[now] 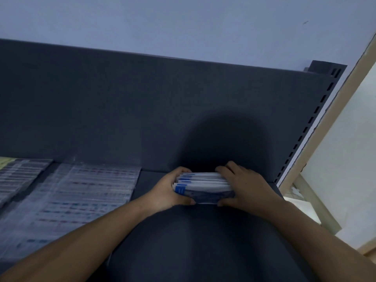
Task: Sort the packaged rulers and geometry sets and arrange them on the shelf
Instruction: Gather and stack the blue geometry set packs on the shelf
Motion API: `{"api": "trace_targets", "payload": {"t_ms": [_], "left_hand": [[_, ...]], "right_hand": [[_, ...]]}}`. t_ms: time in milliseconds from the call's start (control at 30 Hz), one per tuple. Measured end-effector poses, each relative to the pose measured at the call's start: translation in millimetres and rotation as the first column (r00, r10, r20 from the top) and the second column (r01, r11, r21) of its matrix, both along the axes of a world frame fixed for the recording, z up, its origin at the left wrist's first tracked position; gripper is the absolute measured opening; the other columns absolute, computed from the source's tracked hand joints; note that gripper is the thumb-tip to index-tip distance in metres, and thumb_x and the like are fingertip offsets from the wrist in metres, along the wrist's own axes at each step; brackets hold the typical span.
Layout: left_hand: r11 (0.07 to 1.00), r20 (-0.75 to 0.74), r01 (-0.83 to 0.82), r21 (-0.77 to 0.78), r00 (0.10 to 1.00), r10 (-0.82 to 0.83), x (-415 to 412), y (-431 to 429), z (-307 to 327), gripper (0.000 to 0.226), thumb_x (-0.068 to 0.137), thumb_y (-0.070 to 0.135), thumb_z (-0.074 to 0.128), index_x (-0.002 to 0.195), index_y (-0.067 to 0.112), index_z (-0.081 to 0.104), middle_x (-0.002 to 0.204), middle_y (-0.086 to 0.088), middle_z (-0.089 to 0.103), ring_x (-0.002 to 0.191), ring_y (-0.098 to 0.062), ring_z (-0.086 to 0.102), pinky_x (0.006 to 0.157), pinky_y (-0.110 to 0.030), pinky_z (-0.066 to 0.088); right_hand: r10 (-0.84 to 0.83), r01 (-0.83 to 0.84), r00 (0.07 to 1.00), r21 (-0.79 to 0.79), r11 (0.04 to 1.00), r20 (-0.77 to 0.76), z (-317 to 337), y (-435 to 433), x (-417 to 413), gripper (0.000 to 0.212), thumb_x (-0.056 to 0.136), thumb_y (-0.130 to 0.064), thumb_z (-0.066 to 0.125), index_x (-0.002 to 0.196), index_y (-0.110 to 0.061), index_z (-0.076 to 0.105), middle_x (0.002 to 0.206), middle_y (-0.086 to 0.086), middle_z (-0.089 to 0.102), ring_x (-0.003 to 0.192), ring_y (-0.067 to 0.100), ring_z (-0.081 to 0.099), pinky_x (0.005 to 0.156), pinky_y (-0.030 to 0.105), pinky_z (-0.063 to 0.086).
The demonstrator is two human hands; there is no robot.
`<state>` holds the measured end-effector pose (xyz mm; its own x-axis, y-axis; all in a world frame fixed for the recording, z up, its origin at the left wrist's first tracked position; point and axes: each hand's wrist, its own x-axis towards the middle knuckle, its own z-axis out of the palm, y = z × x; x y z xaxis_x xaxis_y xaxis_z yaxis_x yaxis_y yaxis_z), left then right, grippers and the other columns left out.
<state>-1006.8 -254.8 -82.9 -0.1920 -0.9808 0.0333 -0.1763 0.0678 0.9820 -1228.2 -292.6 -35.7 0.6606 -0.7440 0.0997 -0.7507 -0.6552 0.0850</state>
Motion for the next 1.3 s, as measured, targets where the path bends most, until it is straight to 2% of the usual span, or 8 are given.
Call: {"api": "trace_targets", "payload": {"t_ms": [100, 367, 533, 700, 800, 933, 1133, 1300], "left_hand": [[1.0, 0.0, -0.028, 0.01, 1.0, 0.028, 0.8, -1.9, 5.2, 0.054, 0.065, -0.01, 0.079, 0.107, 0.014, 0.055, 0.105, -0.003, 0.063, 0.092, -0.008, 0.061, 0.08, -0.023, 0.053], [0.988, -0.033, -0.003, 0.152, 0.999, 0.008, 8.5, -0.3, 15.3, 0.067, 0.066, -0.004, 0.08, 0.121, 0.02, 0.049, 0.113, -0.003, 0.064, 0.101, -0.011, 0.064, 0.081, -0.023, 0.053], [0.965, -0.145, 0.021, 0.263, 0.989, 0.018, 12.1, -6.5, 21.8, 0.078, 0.057, 0.017, 0.085, 0.127, 0.016, 0.05, 0.115, -0.003, 0.069, 0.106, -0.02, 0.066, 0.098, -0.038, 0.048], [0.947, 0.157, -0.139, 0.29, 0.983, 0.096, -1.6, -2.2, 30.2, 0.056, 0.071, 0.03, 0.081, 0.115, 0.021, 0.048, 0.114, 0.004, 0.061, 0.102, -0.01, 0.06, 0.082, -0.019, 0.051], [0.963, 0.574, -0.258, -0.07, 0.78, 0.251, -5.3, -3.8, 32.3, 0.082, 0.069, 0.046, 0.078, 0.135, 0.019, 0.037, 0.131, 0.004, 0.04, 0.127, -0.016, 0.036, 0.104, -0.031, 0.036], [0.957, 0.598, 0.065, -0.282, 0.792, 0.122, -8.7, -3.4, 42.1, 0.08, 0.066, 0.056, 0.074, 0.133, 0.026, 0.041, 0.125, 0.012, 0.044, 0.118, -0.006, 0.04, 0.099, -0.024, 0.036], [0.896, 0.96, 0.442, -0.041, 0.265, -0.087, -22.3, -29.5, 47.9, 0.092, 0.064, 0.046, 0.078, 0.138, 0.023, 0.029, 0.124, 0.005, 0.046, 0.114, -0.013, 0.041, 0.098, -0.022, 0.024], [0.904, 0.974, 0.426, 0.02, 0.195, -0.114, -30.3, -36.3, 45.7, 0.075, 0.066, 0.039, 0.078, 0.126, 0.016, 0.039, 0.12, -0.002, 0.051, 0.102, -0.017, 0.049, 0.08, -0.024, 0.036]], "right_hand": [[-0.083, 0.083, 0.997, 0.08, 0.993, -0.002, 10.6, -3.8, -3.8, 0.094, 0.071, -0.062, 0.066, 0.144, -0.029, 0.018, 0.135, -0.006, 0.038, 0.119, 0.016, 0.045, 0.091, 0.028, 0.04], [-0.123, 0.06, 0.986, 0.435, 0.898, 0.117, 28.7, -20.0, 0.6, 0.067, 0.061, -0.05, 0.081, 0.114, -0.029, 0.047, 0.105, -0.01, 0.06, 0.092, 0.01, 0.058, 0.077, 0.03, 0.05], [-0.233, 0.073, 0.964, 0.709, 0.701, 0.131, 45.6, -37.7, -4.6, 0.045, 0.067, -0.038, 0.081, 0.101, -0.019, 0.058, 0.086, -0.001, 0.073, 0.074, 0.012, 0.071, 0.069, 0.029, 0.058], [-0.208, 0.147, 0.978, 0.67, 0.727, 0.012, 33.8, -45.4, -2.7, 0.063, 0.071, -0.043, 0.077, 0.124, -0.019, 0.052, 0.112, -0.005, 0.061, 0.099, 0.012, 0.062, 0.089, 0.031, 0.052], [-0.195, 0.094, 0.978, 0.666, 0.74, 0.078, 34.2, -41.0, -1.5, 0.065, 0.078, -0.038, 0.072, 0.134, -0.023, 0.043, 0.12, -0.008, 0.056, 0.102, 0.012, 0.061, 0.09, 0.032, 0.052], [-0.095, 0.081, 0.995, 0.588, 0.805, -0.007, 33.9, -26.7, 8.7, 0.07, 0.079, -0.055, 0.063, 0.138, -0.029, 0.036, 0.125, -0.007, 0.054, 0.107, 0.012, 0.056, 0.096, 0.032, 0.044], [0.001, 0.127, 0.936, 0.342, 0.931, -0.351, 16.8, -13.9, 24.5, 0.112, 0.064, -0.068, 0.068, 0.148, -0.024, 0.009, 0.137, -0.001, 0.039, 0.125, 0.02, 0.036, 0.114, 0.039, 0.016], [-0.02, 0.106, 0.921, 0.199, 0.974, -0.39, 5.8, -8.5, 31.5, 0.103, 0.069, -0.051, 0.071, 0.145, -0.01, 0.015, 0.134, 0.007, 0.043, 0.122, 0.025, 0.041, 0.113, 0.044, 0.018]]}}
